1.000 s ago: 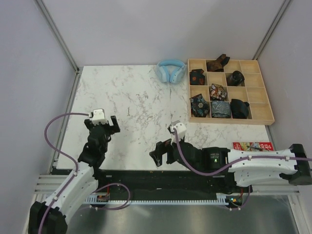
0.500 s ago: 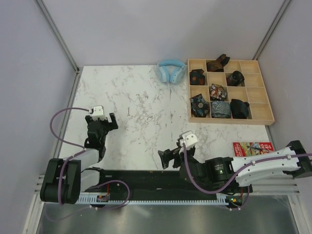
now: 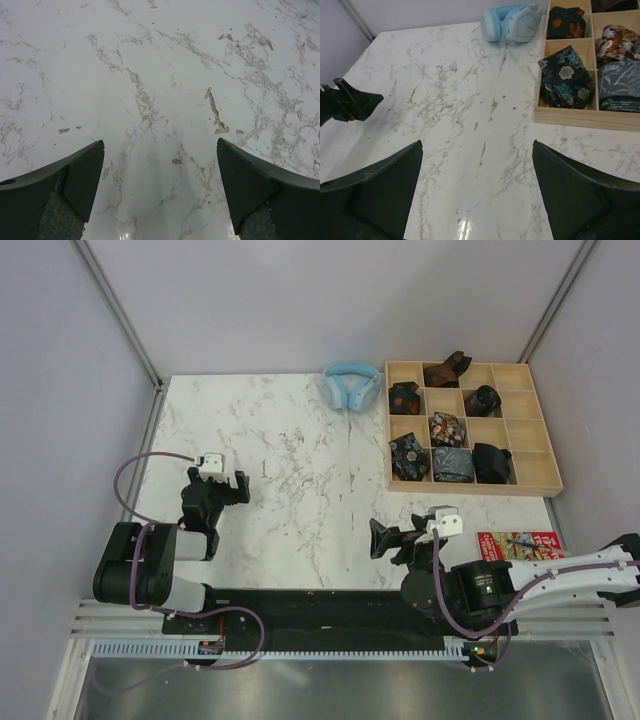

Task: Roll the ties
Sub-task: Reset both arms

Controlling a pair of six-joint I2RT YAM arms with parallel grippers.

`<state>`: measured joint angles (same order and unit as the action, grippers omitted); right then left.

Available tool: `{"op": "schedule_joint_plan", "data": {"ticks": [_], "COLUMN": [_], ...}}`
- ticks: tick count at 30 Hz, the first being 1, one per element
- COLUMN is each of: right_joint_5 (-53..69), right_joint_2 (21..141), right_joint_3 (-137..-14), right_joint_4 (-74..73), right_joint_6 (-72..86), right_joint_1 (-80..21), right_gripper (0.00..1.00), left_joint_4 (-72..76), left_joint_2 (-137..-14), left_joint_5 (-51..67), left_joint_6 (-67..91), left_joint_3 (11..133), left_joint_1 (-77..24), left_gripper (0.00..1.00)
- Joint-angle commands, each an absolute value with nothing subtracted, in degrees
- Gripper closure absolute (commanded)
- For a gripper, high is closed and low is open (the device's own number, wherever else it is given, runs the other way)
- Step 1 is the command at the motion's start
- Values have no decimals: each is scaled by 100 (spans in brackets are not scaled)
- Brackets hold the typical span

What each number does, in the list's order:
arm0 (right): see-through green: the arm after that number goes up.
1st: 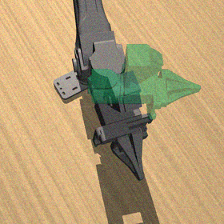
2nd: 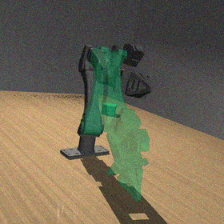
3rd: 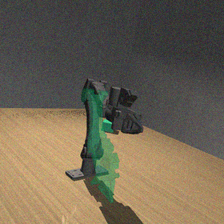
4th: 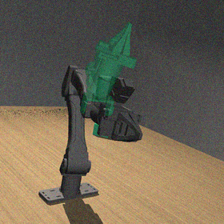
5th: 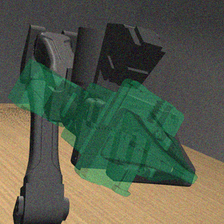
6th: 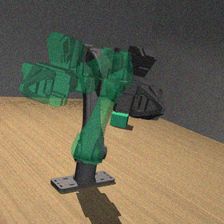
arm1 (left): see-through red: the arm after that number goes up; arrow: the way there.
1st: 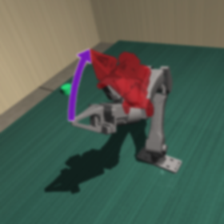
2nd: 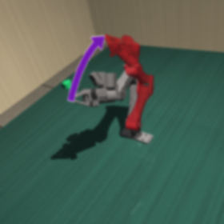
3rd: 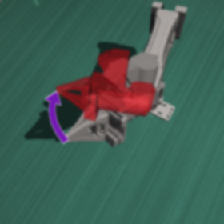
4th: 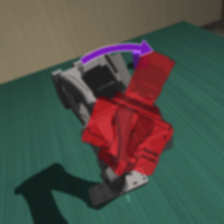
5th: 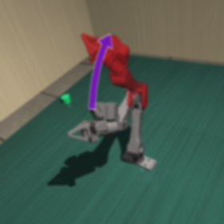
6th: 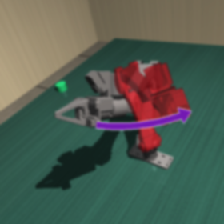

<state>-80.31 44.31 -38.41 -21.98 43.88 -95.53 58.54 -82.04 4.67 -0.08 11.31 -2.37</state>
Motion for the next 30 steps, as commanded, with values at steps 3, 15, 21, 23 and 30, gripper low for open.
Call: {"op": "schedule_joint_plan", "data": {"ticks": [3,15,21,23,30], "right_joint_5": [-9997,-10258,-10072,-10317,-10600], "right_joint_2": [4824,4579,6167,6877,8999], "right_joint_3": [-3877,-3515,-4323,-4587,-5474], "right_joint_4": [-3137,-5458,-5799,-7263,-8376], "right_joint_6": [4874,7953,7230,8563,8579], "right_joint_1": [-9598,-8011,-7849,-7831,-7778], "right_gripper": [2,2,2,2,2], "left_joint_4": [6398,6477,6469,6478,6469], "left_joint_2": [-8218,-8200,-8200,-8209,-8218], "left_joint_5": [309,62,62,70,62], "left_joint_6": [-106,-53,-53,-53,-53], "left_joint_3": [1318,1275,1275,1292,1283], "left_joint_1": [-193,-220,-220,-220,-220], "left_gripper": [7,0,0,0,0]}}
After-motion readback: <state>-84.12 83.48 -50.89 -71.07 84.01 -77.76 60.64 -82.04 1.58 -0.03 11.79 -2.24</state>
